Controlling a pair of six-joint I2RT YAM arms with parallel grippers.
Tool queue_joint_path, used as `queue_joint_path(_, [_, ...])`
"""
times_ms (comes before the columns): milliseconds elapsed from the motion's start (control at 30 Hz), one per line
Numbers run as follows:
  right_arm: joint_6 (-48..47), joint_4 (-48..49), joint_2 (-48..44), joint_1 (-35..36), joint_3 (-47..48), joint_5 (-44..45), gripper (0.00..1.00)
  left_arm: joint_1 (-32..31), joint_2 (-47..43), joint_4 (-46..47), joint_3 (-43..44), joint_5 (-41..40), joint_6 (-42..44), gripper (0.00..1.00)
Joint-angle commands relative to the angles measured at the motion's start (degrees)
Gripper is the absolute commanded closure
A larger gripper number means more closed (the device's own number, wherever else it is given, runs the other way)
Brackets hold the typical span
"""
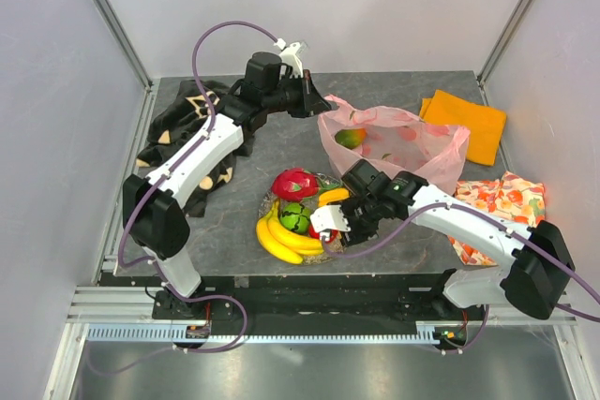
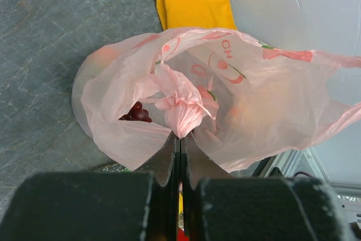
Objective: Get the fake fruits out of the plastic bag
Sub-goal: Place the fake fruit on the plate.
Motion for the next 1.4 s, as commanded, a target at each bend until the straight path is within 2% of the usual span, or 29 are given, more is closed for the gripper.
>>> queue_joint_path(0, [-4.0,3.7,-0.67,0.72,-1.29,-1.48,0.52,-0.06,-1.79,0.58,-0.15,-1.23,2.64,0.98])
queue_joint_path(300, [-9.53,3.88,1.62,0.72,-2.96,-1.12,0.51,-0.15,-2.05,0.32,-0.76,-1.49,3.17,0.99])
queue_joint_path(667, [-11.2,6.96,1.88,1.78,-4.89,-1.3,0.48,-0.15,-1.88,0.67,-2.08,-0.61,2.37,0.99])
queue_joint_path(767, [-11.38,7.57,1.62,2.04,-5.86,-0.95,0.4,-0.15,-1.7,0.93,-2.17,-0.17,2.02,0.98])
queue_joint_path(900, [-11.03,9.06,1.0,2.39,-7.0,-0.33,0.23,-0.15,-1.88,1.02,-2.35,0.0,2.02,0.98])
queue_joint_path(1067, [-10.68,9.33,0.04,2.57,-7.36,0.63,0.16,-0.15,-2.23,1.11,-2.87,0.09,1.94,0.99])
queue_joint_path(1100, [-10.59,9.33,-0.49,2.57,-7.36,1.16,0.04,-0.24,-2.23,1.11,-2.87,0.18,2.02,0.98])
queue_joint_path(1133, [-10.59,9.25,-0.84,2.57,-7.36,1.42,0.02,-0.15,-2.23,1.11,-2.87,0.35,1.85,0.98])
queue_joint_path(1367, [-7.52,6.44,-4.44,2.57,-4.99,4.93,0.02,-0.15,-1.7,1.64,-2.61,1.58,1.06,0.98])
